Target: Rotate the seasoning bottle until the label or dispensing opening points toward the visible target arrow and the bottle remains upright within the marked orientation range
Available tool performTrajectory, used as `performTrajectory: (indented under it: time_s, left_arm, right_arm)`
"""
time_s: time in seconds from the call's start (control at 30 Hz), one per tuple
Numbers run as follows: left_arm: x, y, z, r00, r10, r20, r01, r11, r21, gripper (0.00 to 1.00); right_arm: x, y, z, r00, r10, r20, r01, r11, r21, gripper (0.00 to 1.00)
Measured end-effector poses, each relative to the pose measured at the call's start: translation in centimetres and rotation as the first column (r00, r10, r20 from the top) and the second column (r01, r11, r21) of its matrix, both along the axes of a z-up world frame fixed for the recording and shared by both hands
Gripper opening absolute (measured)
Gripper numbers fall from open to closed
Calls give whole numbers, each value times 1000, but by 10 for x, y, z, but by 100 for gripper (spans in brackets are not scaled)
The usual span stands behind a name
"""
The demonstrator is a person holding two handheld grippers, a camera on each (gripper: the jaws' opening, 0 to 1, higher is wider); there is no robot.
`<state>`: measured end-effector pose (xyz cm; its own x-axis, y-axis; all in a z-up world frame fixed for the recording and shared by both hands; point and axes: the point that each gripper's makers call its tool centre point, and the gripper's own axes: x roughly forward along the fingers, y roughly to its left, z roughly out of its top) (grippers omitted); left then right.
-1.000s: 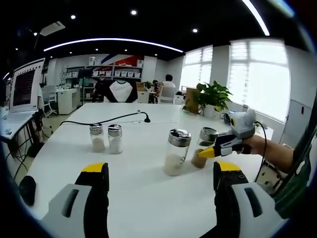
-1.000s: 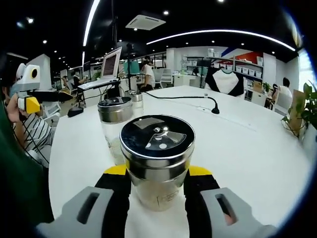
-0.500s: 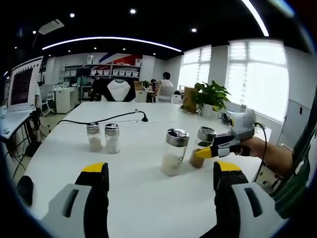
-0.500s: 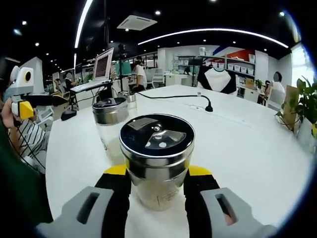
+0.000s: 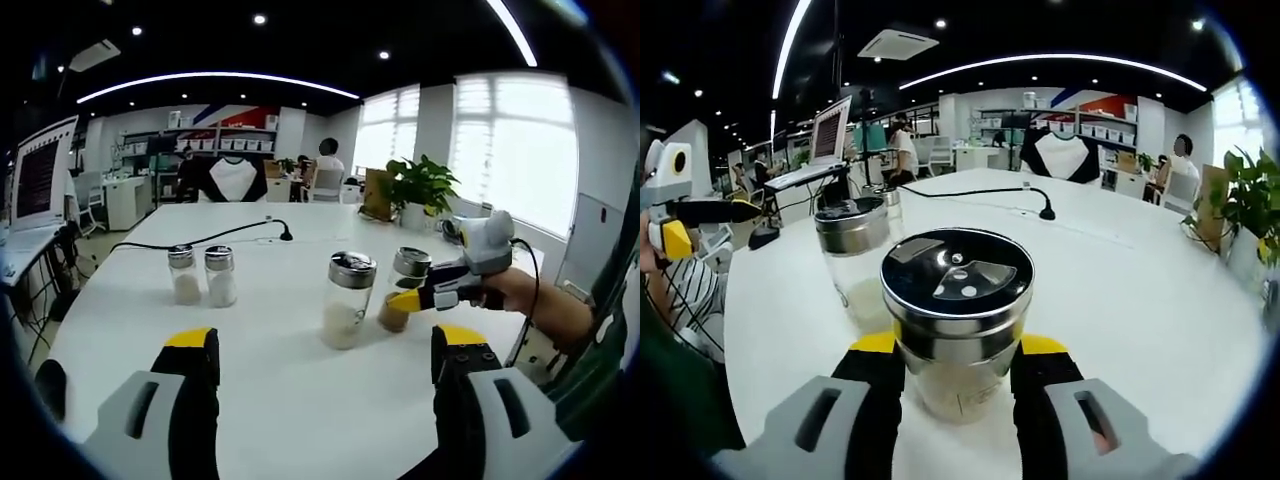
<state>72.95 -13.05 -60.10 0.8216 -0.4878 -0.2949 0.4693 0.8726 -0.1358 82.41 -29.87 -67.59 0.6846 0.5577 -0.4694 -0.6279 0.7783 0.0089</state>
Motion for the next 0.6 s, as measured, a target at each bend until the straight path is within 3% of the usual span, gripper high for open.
performTrajectory:
  time_s: [0.6]
  left_arm:
    - [0, -1, -2, 1000, -5, -5, 5, 1000, -1, 92]
  right_arm:
    - [1, -4, -2, 996, -91, 7, 91, 996, -20, 40]
